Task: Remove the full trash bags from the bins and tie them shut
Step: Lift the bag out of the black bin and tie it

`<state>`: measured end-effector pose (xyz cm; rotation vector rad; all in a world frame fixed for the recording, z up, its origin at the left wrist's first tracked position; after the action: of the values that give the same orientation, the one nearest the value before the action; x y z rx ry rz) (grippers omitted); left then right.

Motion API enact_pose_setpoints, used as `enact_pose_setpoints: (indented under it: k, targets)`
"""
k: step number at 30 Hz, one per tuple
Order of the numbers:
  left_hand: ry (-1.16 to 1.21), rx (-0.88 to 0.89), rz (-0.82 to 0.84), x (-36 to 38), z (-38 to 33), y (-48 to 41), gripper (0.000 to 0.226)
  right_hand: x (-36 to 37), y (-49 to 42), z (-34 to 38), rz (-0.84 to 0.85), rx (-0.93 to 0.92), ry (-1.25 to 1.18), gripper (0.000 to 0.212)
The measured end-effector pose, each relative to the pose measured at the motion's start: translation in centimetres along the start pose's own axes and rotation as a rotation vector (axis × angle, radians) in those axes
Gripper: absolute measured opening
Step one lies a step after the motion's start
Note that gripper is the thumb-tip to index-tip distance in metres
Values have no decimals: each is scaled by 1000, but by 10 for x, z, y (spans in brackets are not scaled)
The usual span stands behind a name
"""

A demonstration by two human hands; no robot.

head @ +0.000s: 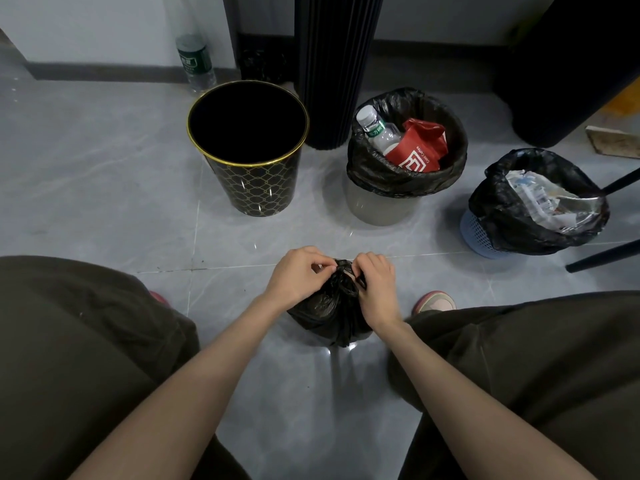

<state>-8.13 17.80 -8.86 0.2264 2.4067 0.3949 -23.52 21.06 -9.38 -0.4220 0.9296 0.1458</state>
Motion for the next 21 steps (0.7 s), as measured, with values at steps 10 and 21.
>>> enact_pose_setpoints:
  k: [10,21]
  targets:
    - [-291,7,-223,-13,-3,4,17,-11,0,1,95,-35,32,8]
    - [-104,20,12,-18,0,-1,12,-19,18,0,67,174,-94,10]
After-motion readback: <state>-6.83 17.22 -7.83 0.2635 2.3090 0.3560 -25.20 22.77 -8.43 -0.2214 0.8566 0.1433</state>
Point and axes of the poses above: each hand's wrist, its own y-axis away from the middle knuckle, its own x-axis out of the palm, z = x × y, the point moved 3 cm from there along -y, towards the middle knuckle, and after that the axes turned 15 degrees about -x, right-handed, at the moved point
